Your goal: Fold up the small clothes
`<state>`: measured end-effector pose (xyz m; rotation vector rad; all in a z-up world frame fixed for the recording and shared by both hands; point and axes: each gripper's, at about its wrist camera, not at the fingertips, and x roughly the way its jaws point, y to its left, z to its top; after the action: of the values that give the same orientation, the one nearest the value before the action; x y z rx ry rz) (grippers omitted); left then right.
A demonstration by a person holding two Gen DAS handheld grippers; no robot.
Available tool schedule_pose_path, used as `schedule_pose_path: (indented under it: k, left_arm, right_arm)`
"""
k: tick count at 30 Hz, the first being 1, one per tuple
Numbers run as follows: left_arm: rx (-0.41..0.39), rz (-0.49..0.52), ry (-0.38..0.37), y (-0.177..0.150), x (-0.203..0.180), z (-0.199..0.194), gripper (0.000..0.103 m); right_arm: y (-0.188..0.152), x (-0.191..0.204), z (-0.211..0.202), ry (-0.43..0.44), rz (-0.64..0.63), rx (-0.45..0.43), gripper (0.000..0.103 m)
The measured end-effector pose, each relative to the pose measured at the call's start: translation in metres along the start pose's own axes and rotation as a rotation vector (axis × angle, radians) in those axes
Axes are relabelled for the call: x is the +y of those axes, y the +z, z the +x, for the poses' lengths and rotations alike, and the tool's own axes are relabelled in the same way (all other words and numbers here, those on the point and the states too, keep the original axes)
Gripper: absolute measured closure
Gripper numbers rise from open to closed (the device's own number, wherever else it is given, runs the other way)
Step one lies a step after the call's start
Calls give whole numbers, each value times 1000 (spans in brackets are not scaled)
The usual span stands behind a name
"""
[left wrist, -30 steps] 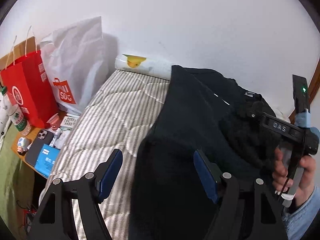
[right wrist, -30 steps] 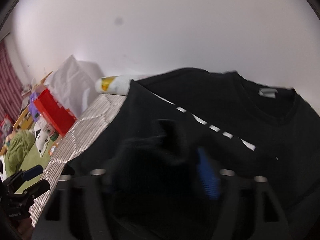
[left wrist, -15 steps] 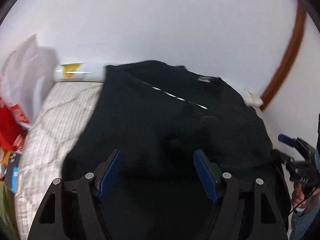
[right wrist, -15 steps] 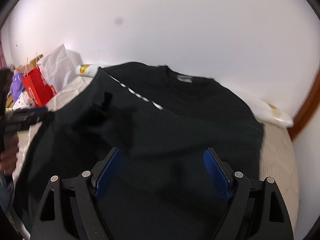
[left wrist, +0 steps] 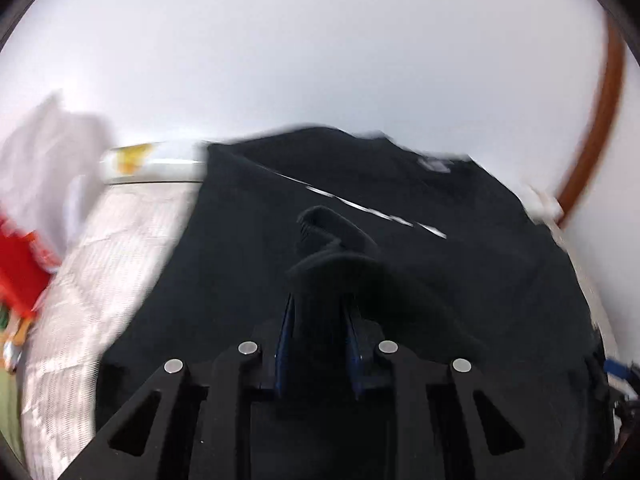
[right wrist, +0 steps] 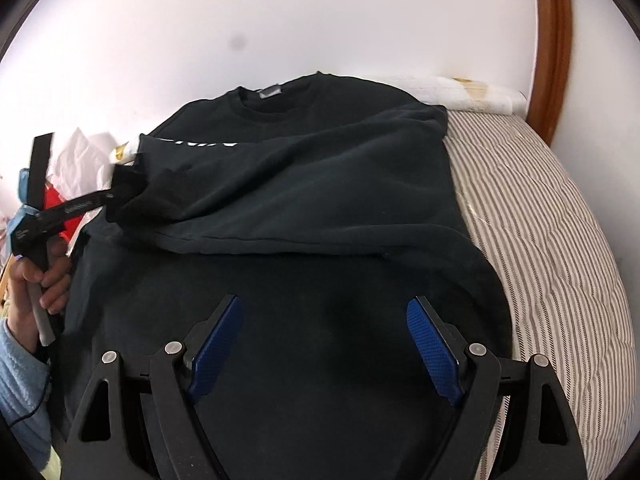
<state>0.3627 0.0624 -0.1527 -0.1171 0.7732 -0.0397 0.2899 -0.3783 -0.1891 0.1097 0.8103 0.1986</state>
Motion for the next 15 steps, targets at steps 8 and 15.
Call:
schedule_pose_path:
  k: [8, 15]
  left_arm:
    - [157, -242, -148, -18, 79, 15, 71]
    - [201, -221, -192, -10, 62, 44, 68]
  right_arm:
    - [2, 10, 8, -4, -56, -2, 20]
    - [3, 10, 27, -38, -70, 39, 40]
